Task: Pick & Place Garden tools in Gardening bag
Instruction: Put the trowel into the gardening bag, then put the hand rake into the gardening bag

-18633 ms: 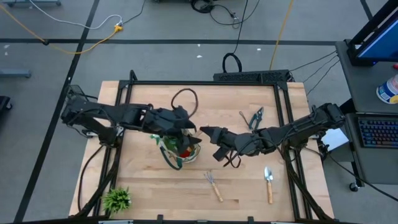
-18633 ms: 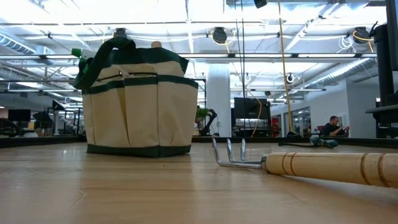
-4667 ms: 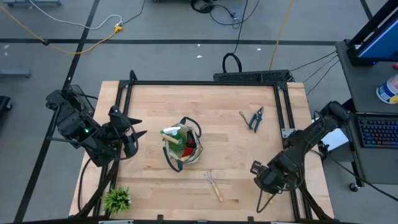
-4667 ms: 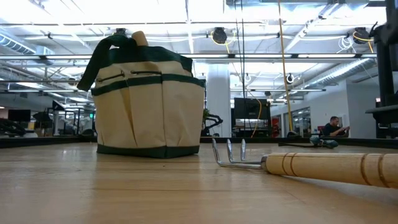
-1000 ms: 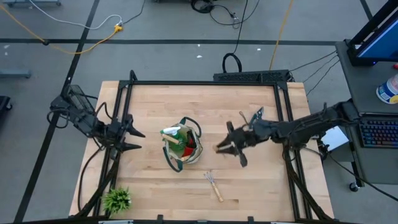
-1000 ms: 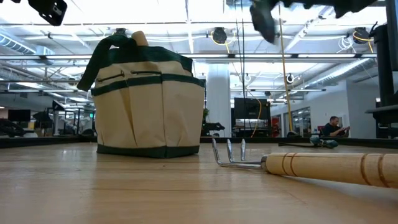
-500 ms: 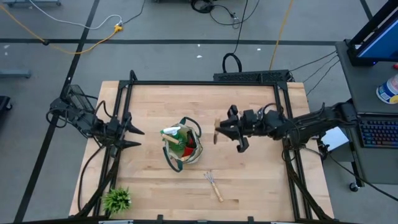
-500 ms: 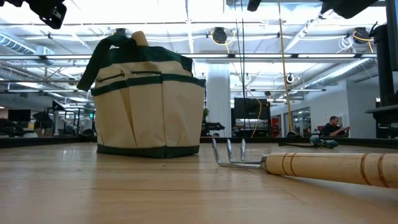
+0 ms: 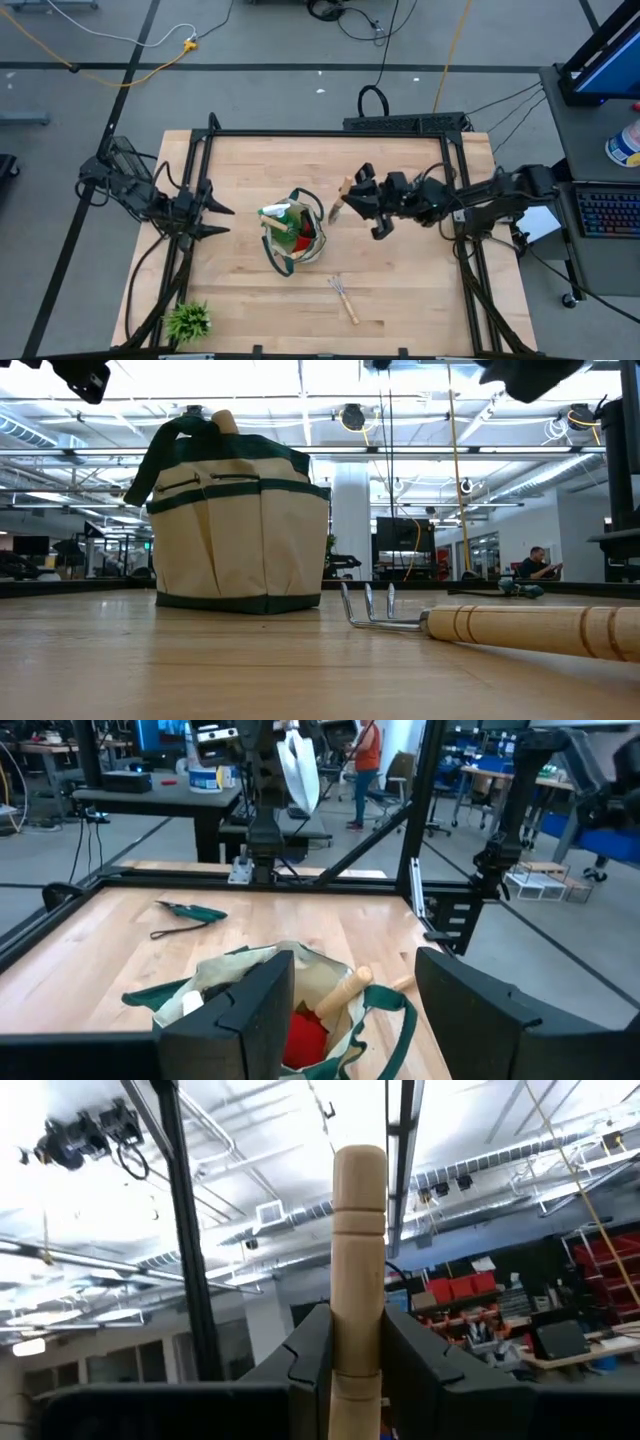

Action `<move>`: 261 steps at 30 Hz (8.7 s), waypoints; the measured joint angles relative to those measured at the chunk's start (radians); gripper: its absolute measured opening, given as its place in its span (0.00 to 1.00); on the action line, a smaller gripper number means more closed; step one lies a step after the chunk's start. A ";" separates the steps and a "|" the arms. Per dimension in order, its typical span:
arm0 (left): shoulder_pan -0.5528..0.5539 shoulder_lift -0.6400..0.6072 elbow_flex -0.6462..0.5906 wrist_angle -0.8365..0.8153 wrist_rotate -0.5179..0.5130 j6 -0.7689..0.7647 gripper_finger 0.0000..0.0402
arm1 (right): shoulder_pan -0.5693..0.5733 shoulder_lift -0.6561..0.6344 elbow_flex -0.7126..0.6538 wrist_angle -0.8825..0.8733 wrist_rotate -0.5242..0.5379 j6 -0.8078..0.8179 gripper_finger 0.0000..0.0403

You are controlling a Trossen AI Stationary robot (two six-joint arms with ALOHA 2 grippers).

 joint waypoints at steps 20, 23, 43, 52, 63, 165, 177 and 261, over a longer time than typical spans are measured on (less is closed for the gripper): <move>0.000 0.025 0.000 0.002 0.035 -0.016 0.54 | -0.010 0.341 0.340 -0.093 -0.049 -0.092 0.14; 0.000 0.025 0.000 0.002 0.046 -0.016 0.54 | -0.021 0.363 0.340 -0.119 -0.043 -0.092 0.14; 0.000 0.025 0.000 0.003 0.056 -0.001 0.54 | -0.067 0.375 0.339 -0.459 -0.025 -0.062 0.14; 0.000 0.025 0.000 0.002 0.056 0.000 0.54 | -0.044 0.375 0.339 -0.594 -0.026 -0.023 0.14; 0.000 0.025 0.000 0.008 0.055 0.006 0.54 | -0.038 0.375 0.339 -0.721 -0.036 -0.036 0.14; 0.000 0.025 0.001 0.010 0.055 -0.029 0.54 | 0.362 0.024 0.339 -1.383 -0.022 -0.314 0.53; 0.000 0.025 0.001 0.008 0.053 -0.048 0.54 | 0.370 0.025 0.339 -1.486 -0.054 -0.421 0.53; 0.000 0.025 0.000 0.013 0.052 -0.152 0.54 | 0.296 0.519 0.446 -1.504 -0.444 -1.270 0.53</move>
